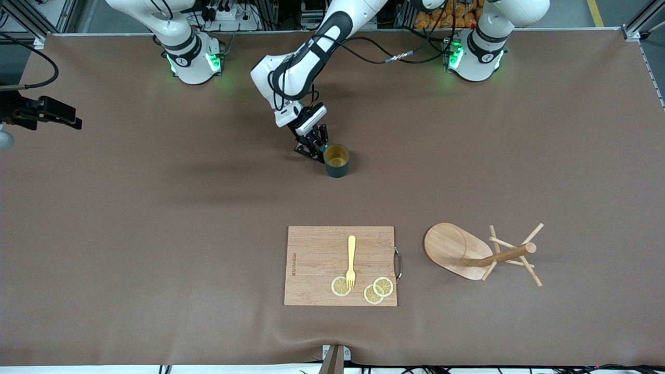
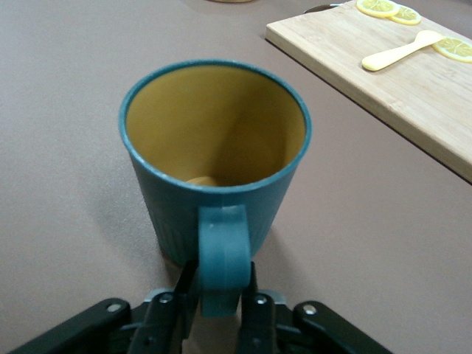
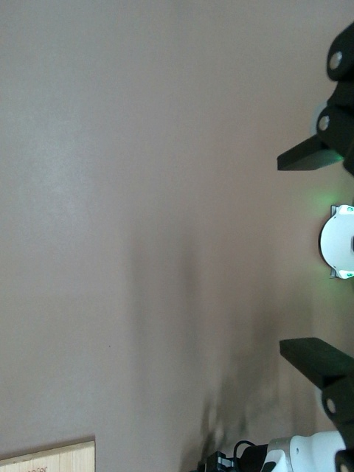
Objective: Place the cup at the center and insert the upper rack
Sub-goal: 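Lift the mug by its handle with the left gripper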
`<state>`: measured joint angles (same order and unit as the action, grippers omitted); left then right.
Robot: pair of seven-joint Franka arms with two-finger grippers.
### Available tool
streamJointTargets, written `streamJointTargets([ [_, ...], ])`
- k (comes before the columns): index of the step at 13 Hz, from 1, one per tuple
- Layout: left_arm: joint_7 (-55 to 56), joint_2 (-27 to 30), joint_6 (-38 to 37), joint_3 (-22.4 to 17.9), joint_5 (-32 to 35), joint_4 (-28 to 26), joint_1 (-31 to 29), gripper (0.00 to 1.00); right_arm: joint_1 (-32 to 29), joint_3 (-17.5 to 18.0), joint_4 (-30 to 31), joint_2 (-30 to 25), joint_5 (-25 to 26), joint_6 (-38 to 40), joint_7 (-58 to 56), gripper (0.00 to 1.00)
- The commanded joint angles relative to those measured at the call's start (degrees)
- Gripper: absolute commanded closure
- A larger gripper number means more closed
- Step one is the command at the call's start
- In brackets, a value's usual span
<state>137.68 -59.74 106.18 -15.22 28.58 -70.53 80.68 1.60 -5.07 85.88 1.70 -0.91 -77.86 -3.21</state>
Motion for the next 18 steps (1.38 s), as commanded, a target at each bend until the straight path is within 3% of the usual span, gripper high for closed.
streamJointTargets([
  [1,0.6,-0.4,0.3,-0.1,-1.4,1.3,-0.4,1.00,-1.2,0.9,1.0,-1.5,0.6,0.0,-0.9,0.00],
  [6,-0.1,1.3,0.6,0.0,-1.9,1.4,-2.3,1.00,-1.2,0.9,0.8,-1.5,0.4,-2.3,-0.8,0.00],
  [18,-3.8,16.0,3.9,0.0,-12.8,1.3,-10.0,1.00,-1.1,0.9,1.0,-1.5,0.3,-3.5,-0.4,0.00],
])
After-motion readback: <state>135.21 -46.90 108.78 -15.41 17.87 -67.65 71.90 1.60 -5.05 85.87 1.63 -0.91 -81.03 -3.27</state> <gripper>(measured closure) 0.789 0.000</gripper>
